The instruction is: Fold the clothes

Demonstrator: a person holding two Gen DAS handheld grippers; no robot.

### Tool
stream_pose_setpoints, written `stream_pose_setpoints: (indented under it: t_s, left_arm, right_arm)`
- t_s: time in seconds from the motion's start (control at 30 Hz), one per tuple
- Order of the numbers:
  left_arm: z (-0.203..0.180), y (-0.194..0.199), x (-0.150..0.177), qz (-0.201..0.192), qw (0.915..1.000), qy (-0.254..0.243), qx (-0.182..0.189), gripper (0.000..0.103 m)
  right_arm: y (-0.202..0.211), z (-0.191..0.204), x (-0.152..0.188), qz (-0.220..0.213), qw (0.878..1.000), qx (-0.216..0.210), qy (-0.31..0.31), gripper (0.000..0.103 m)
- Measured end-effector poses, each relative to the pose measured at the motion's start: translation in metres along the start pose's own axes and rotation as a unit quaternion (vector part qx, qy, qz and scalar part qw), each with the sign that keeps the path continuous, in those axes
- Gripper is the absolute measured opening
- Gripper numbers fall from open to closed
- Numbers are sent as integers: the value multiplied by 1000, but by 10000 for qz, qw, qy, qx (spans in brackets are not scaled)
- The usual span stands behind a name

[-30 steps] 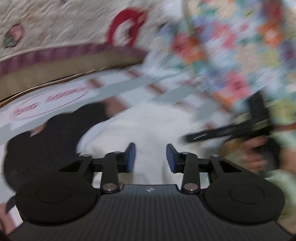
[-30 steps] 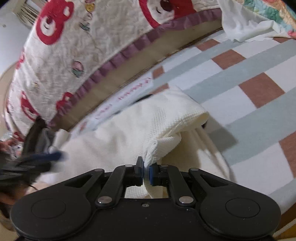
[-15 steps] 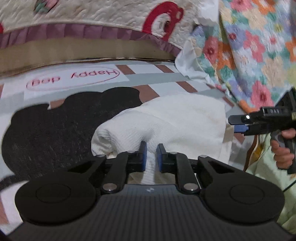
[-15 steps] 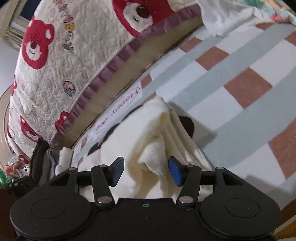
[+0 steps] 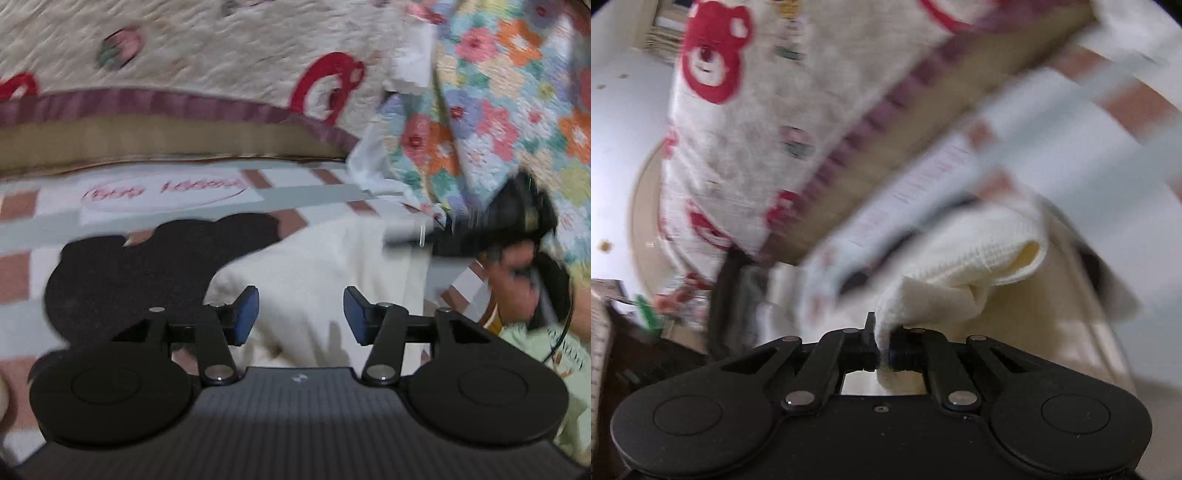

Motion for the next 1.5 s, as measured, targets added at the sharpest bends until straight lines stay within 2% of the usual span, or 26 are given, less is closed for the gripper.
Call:
stream_pose_setpoints:
  t_s: [0.1, 0.17, 0.23, 0.3, 0.4, 0.5, 0.6, 0.73, 0.8, 0.9, 0.97, 1.03, 1.07, 1.1, 1.17, 1.2, 1.27, 1.33, 1.37, 1.43, 1.5]
  left_arm:
    - [20, 1, 11, 89, 9933, 1088, 385, 56]
    - [22, -3, 19, 166, 9888, 1334, 656, 56]
    - [15, -16, 18, 259, 9913, 1074, 715, 56]
    - [7, -37, 11, 356, 9937, 789, 717, 63]
    - [6, -79, 1, 653, 9961, 495, 326, 65]
    - [3, -108, -9, 895, 9959, 81, 40, 65]
    - [12, -117, -35, 612, 9979, 206, 75, 65]
    - [55, -119, -87, -59, 9961, 873, -50, 65]
    - [89, -111, -111, -548, 9888, 1344, -348, 64]
    - [136, -92, -138, -1220, 9701, 1997, -645, 63]
    - [152, -84, -151, -1311, 9678, 2017, -739, 63]
    - [151, -74, -161, -1370, 9721, 1567, -1084, 63]
    - [150, -67, -165, -1466, 9719, 1347, -1258, 64]
    - [152, -62, -168, -1592, 9689, 1353, -1326, 65]
    - [156, -53, -165, -1630, 9642, 1713, -1203, 64]
    - [151, -50, -159, -1523, 9667, 1680, -1189, 63]
    - [130, -46, -143, -1127, 9786, 1125, -1306, 63]
    - [103, -40, -119, -822, 9850, 574, -1405, 63]
    - [89, -34, -102, -732, 9872, 502, -1323, 63]
    - [65, -20, -59, -650, 9899, 878, -905, 63]
    - [44, -9, -15, -604, 9861, 1501, -369, 63]
  right_arm:
    - [-27, 39, -59, 283, 9990, 179, 307, 8]
    - [-61, 48, -86, 524, 9975, 352, 320, 8]
    - [-98, 50, -105, 726, 9959, 462, 289, 16]
    - [-114, 44, -111, 643, 9965, 473, 267, 41]
    - [-121, 33, -114, 401, 9982, 383, 212, 42]
    - [-88, 12, -108, 18, 9995, -124, -283, 43]
    - [-49, -2, -97, -298, 9982, -375, -367, 48]
    - [-17, -26, -85, -446, 9989, 141, 31, 49]
    - [-13, -35, -78, -375, 9961, 655, 465, 49]
    - [-14, -38, -61, -168, 9839, 1204, 1308, 49]
    - [-13, -36, -44, 22, 9738, 1258, 1893, 42]
    - [-9, -37, -27, 185, 9659, 1323, 2217, 42]
    - [-7, -38, -19, 260, 9623, 1368, 2336, 42]
    - [-5, -39, -10, 335, 9585, 1412, 2455, 42]
    - [-1, -46, 3, 465, 9534, 1553, 2545, 42]
    - [0, -49, 8, 506, 9524, 1588, 2552, 42]
    - [6, -55, 19, 549, 9530, 1597, 2515, 43]
    - [11, -60, 32, 585, 9550, 1562, 2454, 43]
    - [16, -61, 41, 576, 9555, 1567, 2433, 43]
    - [25, -65, 57, 512, 9583, 1569, 2332, 43]
    - [35, -70, 73, 432, 9612, 1576, 2224, 43]
Point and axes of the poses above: each gripper's, at about its wrist camera, not at the fingertips, and y roughly against the way its jaws point, z to its left, x to its underside, the point moved 8 cm from there along -y, roughly the way its jaws point, and after that the axes turned 10 degrees about x, right-handed, at the moved point
